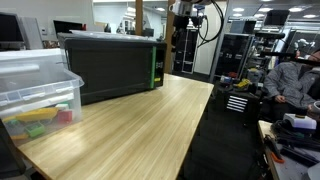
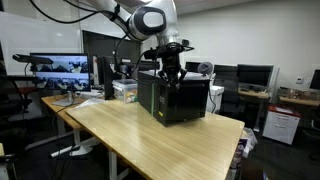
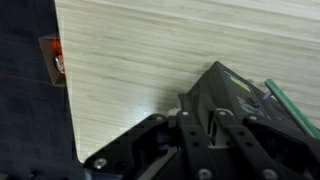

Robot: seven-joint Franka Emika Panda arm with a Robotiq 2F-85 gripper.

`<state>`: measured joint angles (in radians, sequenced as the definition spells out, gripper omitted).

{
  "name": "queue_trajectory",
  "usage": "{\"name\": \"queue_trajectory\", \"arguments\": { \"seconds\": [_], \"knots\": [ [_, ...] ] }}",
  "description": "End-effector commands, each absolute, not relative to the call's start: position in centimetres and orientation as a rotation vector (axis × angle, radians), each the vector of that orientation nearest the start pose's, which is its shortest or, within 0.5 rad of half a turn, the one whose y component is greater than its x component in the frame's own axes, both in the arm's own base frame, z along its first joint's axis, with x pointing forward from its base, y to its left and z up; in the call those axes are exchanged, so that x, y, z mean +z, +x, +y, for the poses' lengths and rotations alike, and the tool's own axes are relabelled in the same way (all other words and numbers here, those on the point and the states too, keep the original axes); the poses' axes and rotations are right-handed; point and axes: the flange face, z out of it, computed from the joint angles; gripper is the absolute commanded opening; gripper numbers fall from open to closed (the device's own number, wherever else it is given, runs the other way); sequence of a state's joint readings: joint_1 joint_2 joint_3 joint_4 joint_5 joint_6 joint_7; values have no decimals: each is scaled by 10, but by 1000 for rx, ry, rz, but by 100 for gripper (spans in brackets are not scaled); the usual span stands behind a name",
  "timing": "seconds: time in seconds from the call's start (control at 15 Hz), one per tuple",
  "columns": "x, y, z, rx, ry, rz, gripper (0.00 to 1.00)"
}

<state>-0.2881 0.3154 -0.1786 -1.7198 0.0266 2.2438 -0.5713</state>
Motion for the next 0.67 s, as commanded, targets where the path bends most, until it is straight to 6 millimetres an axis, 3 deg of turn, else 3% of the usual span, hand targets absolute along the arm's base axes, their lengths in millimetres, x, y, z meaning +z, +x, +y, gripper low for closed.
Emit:
{"name": "queue_trajectory", "arguments": {
  "seconds": [0.0, 0.2, 0.53, 0.6],
  "knots": [
    [428, 599, -325, -276, -3301, -92, 8],
    [418, 602, -301, -269, -3267, -153, 8],
    [410, 604, -217, -239, -3167, -326, 8],
    [414, 595, -217, -227, -3177, -316, 8]
  ]
}}
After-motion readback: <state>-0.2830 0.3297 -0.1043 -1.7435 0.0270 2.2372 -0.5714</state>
